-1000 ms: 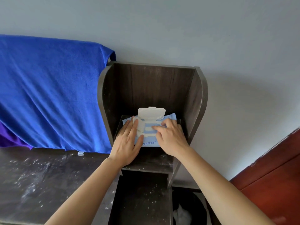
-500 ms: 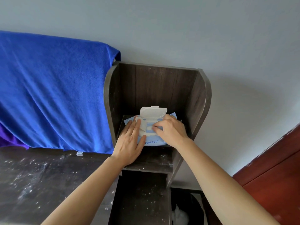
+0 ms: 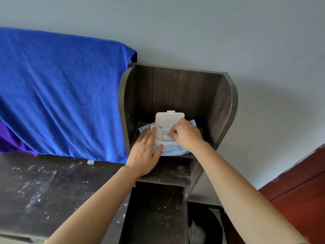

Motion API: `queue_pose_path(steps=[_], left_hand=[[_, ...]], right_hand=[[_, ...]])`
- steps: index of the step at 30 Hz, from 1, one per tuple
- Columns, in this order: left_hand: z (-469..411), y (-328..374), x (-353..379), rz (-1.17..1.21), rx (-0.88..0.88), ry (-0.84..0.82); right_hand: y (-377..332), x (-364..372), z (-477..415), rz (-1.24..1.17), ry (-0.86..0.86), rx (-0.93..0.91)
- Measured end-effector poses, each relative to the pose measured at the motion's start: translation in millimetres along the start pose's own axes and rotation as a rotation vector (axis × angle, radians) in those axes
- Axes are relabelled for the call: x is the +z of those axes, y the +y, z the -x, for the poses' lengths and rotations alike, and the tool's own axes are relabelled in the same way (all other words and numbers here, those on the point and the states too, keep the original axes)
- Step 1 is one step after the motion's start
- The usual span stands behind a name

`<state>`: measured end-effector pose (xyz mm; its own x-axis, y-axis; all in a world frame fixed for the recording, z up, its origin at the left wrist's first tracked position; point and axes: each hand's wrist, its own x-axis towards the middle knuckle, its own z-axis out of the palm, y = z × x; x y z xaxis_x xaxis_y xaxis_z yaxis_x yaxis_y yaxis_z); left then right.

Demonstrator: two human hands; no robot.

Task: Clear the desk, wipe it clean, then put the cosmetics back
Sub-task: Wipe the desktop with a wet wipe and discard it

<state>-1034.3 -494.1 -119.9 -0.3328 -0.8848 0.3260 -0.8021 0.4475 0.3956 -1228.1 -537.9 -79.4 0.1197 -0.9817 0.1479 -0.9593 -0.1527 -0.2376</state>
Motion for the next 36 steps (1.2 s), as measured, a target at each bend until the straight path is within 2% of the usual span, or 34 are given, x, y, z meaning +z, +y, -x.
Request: queue_pose_path(steps=[6,9,11,13,15,17,27,36], left_hand=[[-1.9,2.9,2.5,0.004,-0.065,0.028],[-2.7,2.9,5.2,-0.024,-0.089,0.024],[-3.3,2.5,7.1,-0.051,-0.114,0.013],[-3.5,2.4,8.8,-0.070,-0.127,0.006],[-3.8,2.5,9.6,-0.078,-0.129,0.004],[-4.1,2.4,10.0,-0.086,-0.130,0.001],[-4.7,1.2,10.5,-0.108,-0.123,-0.004],[-5.0,0.4,12.1,-0.124,-0.129,-0.012]], right_hand=[[2.4,8.1,5.9,0.123,0.045,-0.157],[5.3,7.1,7.2,0.116,0.020,-0.168],[7.3,3.7,8.3,0.030,-0.016,-0.127],[7.8,-1.9,11.2,-0.178,-0.026,-0.047],[6.1,-6.1,14.9,-0.409,0.011,0.022],[4.5,-7.4,18.0,-0.514,0.040,0.035],[10.8,6.3,24.7,-0.497,0.018,-0.027],[6.1,13.6,23.5,-0.491,0.159,0.026]])
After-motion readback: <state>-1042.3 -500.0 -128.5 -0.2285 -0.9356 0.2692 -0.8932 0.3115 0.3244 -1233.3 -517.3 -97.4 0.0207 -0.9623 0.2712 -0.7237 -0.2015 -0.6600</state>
